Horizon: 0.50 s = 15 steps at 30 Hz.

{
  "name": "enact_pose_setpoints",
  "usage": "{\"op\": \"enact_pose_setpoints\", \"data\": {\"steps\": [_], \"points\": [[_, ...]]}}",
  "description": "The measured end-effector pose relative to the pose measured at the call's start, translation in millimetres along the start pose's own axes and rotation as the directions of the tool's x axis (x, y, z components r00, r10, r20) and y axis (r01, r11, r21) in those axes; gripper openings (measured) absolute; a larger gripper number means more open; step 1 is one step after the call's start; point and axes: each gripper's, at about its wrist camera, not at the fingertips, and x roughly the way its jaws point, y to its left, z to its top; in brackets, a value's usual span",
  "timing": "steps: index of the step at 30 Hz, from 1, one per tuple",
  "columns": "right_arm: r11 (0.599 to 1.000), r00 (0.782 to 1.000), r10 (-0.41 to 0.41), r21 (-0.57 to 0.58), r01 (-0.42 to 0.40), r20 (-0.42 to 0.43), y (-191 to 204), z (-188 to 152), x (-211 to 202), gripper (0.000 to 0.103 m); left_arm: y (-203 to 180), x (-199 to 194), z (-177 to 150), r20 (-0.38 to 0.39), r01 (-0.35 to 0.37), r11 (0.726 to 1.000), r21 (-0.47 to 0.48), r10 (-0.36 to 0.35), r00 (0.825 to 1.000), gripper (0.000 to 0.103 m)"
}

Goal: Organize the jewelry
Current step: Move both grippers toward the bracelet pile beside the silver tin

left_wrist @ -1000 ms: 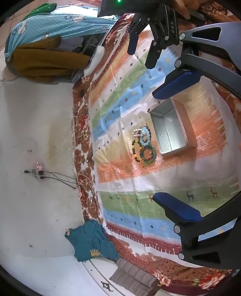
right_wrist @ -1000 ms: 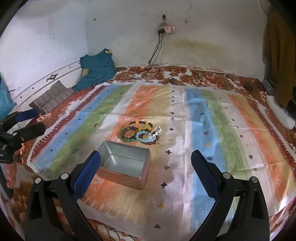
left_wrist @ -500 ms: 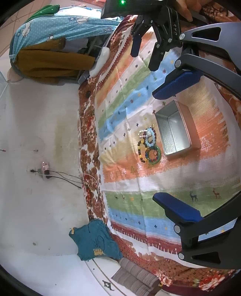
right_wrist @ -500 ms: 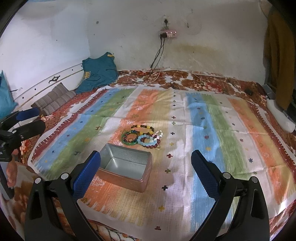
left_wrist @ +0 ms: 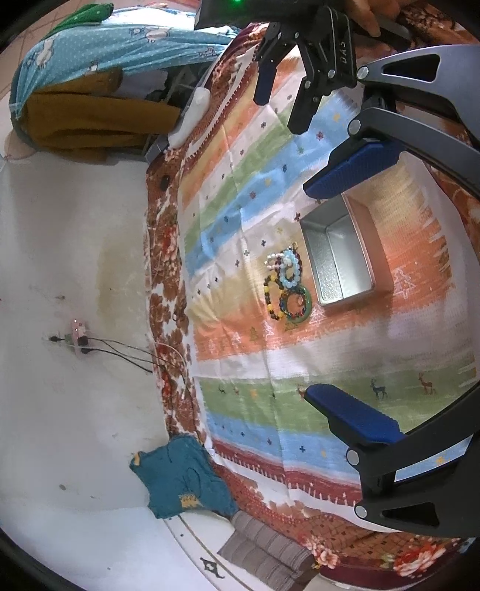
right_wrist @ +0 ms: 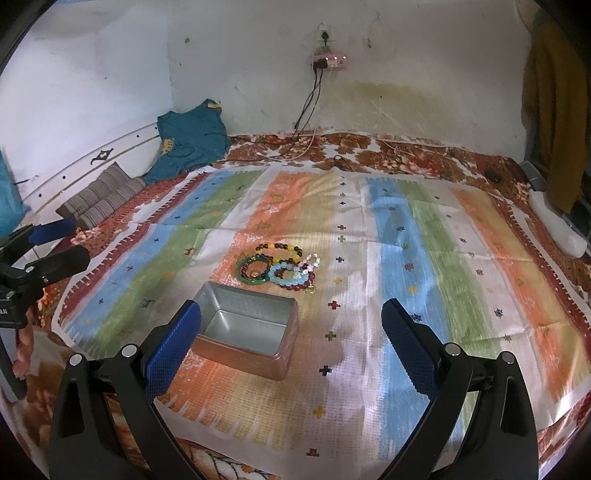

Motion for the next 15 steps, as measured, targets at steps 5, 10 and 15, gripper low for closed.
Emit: {"op": "enact_pose_setpoints", "data": {"steps": [5, 10, 15], "points": [[1.0, 1.0, -0.026, -0.004, 0.026, -0.007, 1, 0, 3, 0.099, 1, 3, -3, -0.017, 0.01, 1.0, -0.005, -0.01, 1.0, 0.098], [1.0, 0.999, -0.031, -0.001, 0.031, -0.022, 1, -1, 8, 0.099, 3, 13, -2, -0.054, 0.006, 1.0, -0.014, -0.007, 0.999, 0.098], [0.999, 0.998, -0.03, 0.01, 0.03, -0.053, -2, 1, 18, 0.099, 8, 31, 1, -0.102, -0.032, 0.999, -0.038, 0.028, 0.994, 0.098]]}}
